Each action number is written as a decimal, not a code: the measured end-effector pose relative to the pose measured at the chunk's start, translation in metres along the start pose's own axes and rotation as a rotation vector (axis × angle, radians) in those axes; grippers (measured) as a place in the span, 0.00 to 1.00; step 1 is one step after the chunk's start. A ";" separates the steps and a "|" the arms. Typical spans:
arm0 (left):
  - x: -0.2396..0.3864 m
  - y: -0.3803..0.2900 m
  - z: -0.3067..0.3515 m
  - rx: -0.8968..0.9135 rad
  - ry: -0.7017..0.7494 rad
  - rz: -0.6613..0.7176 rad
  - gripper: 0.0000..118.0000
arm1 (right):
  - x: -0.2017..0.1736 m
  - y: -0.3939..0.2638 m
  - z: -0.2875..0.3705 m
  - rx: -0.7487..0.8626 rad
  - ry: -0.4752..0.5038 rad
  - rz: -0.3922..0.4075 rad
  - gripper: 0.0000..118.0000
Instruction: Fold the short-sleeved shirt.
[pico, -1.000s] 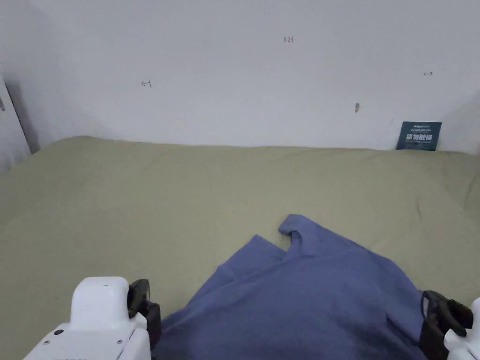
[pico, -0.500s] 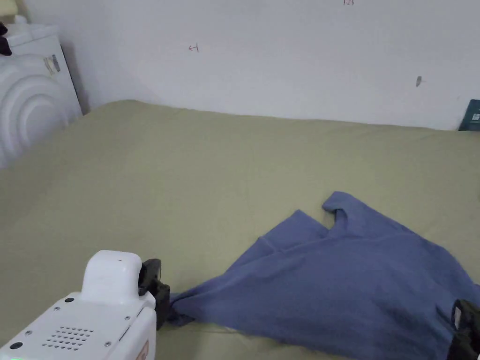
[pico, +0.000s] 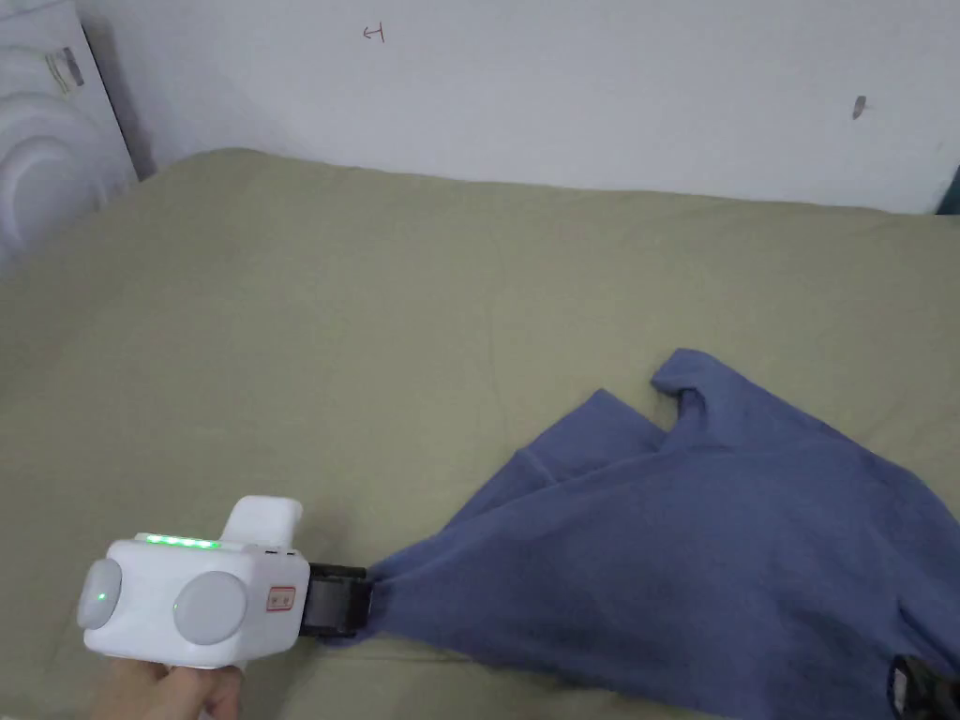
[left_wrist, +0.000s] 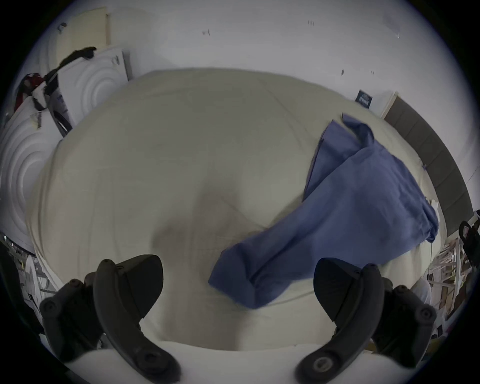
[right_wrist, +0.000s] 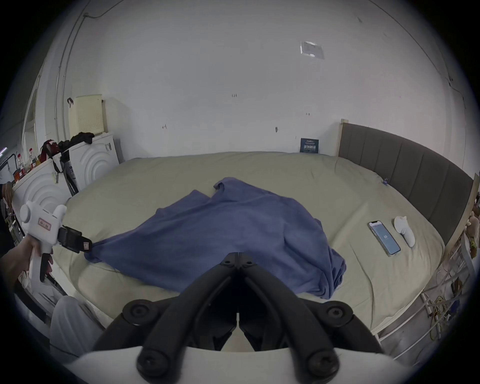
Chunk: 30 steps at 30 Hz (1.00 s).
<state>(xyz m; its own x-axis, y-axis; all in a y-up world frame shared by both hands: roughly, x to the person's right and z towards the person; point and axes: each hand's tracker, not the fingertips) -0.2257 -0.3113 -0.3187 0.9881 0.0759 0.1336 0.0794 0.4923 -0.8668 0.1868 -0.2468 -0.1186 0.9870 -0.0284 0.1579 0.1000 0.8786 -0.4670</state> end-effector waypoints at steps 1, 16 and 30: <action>-0.002 0.002 -0.009 0.015 0.003 0.002 0.93 | 0.000 -0.002 -0.002 -0.004 -0.005 0.003 0.01; 0.019 -0.006 -0.019 0.024 -0.080 -0.036 0.05 | 0.034 0.005 -0.065 -0.147 0.006 -0.021 0.01; 0.031 -0.003 -0.009 0.002 -0.109 -0.005 0.05 | 0.130 0.140 -0.338 -0.391 0.025 0.022 0.30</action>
<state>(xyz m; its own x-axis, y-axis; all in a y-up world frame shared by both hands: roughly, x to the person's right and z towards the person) -0.1942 -0.3184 -0.3165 0.9676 0.1669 0.1893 0.0839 0.4948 -0.8650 0.3711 -0.2888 -0.4574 0.9918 -0.0274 0.1247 0.1139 0.6310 -0.7673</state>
